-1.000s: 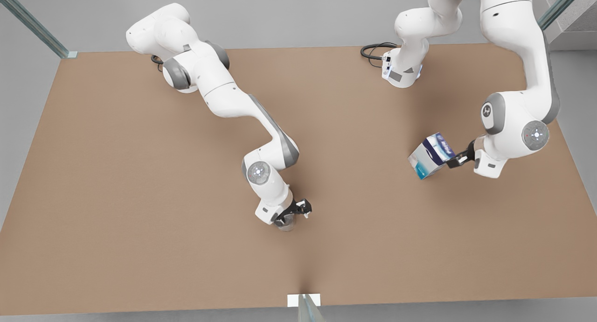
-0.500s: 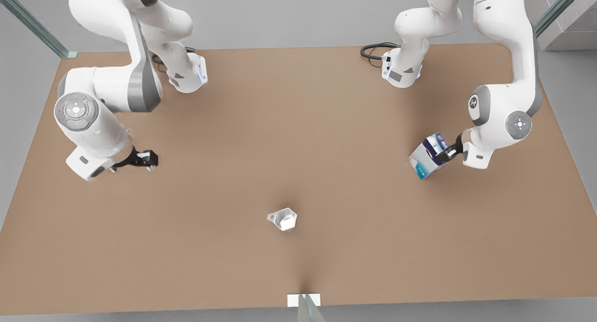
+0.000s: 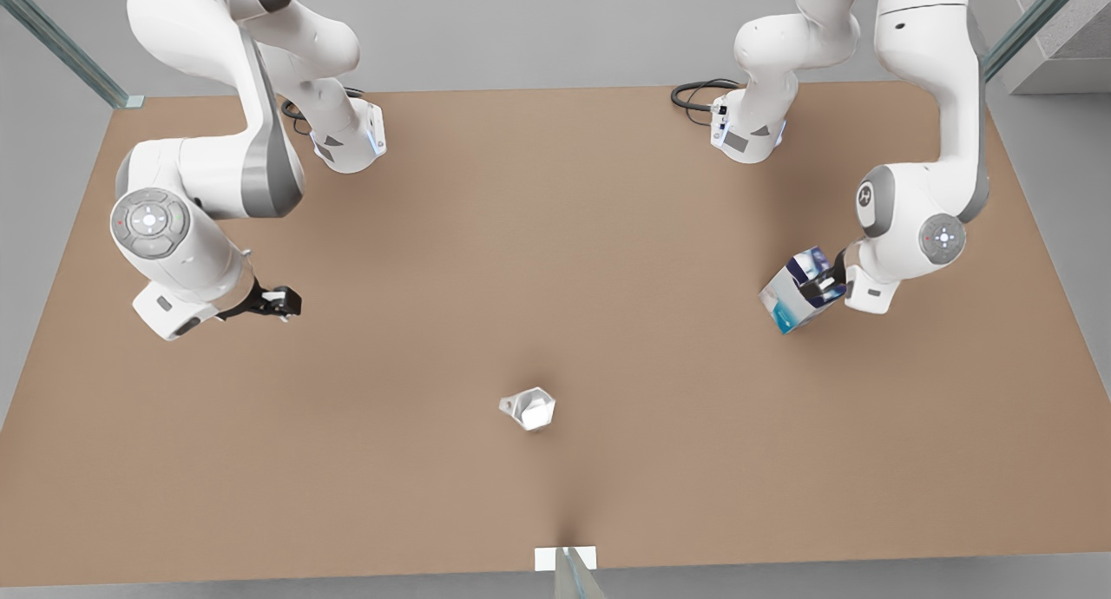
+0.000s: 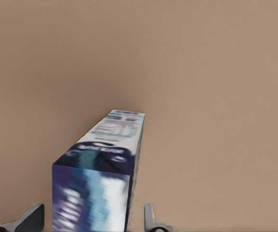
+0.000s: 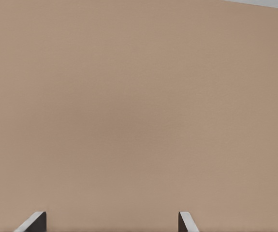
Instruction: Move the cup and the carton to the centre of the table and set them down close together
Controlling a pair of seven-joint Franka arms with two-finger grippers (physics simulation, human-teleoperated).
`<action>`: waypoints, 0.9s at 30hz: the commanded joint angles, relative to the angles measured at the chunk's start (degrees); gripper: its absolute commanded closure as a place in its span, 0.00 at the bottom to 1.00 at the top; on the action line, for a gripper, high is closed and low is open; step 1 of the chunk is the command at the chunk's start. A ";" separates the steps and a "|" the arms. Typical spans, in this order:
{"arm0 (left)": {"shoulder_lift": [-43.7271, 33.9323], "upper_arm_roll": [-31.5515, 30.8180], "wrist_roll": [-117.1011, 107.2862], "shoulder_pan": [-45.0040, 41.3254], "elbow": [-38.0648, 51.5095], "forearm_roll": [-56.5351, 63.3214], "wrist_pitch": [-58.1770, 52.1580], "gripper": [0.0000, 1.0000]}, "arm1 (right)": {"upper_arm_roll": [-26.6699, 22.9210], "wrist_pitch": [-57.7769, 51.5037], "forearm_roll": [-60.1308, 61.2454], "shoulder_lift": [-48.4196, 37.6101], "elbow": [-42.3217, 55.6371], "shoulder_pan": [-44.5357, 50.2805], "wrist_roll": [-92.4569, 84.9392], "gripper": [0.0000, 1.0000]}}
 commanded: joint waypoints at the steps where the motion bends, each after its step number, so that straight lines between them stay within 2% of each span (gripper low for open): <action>1: 0.11 0.00 -0.02 0.40 0.00 -0.01 0.47 0.01 | 0.01 0.00 0.00 0.00 -0.03 0.04 0.00 0.00; 7: 2.21 0.00 0.51 1.11 -1.05 0.35 2.14 0.01 | 0.10 0.27 0.70 0.79 0.06 0.39 0.00 0.00; 14: 0.55 0.00 -1.16 0.31 -4.57 -0.01 2.05 0.01 | 0.01 0.44 2.90 0.79 0.15 -0.49 0.00 0.00; 15: 0.55 0.00 -1.16 0.31 -4.57 -0.01 2.14 0.26 | 0.01 1.23 3.34 0.79 0.15 -0.49 0.00 0.00; 16: 0.72 0.00 -1.16 0.31 -4.57 -0.01 2.14 0.39 | 0.01 1.50 3.43 0.79 0.06 -0.31 0.09 0.00; 22: 0.55 -0.09 -1.16 0.31 -4.39 -0.09 2.23 0.37 | 0.01 1.50 3.43 0.88 0.06 -0.14 0.09 0.00; 26: -0.60 -0.62 -1.08 0.23 -3.87 -1.24 2.32 0.40 | 0.01 1.58 3.43 0.88 0.06 0.04 0.09 0.00; 27: -1.04 -1.05 -1.08 0.31 -3.87 -1.24 2.32 0.45 | 0.01 1.58 3.43 0.88 0.06 -0.05 0.09 0.00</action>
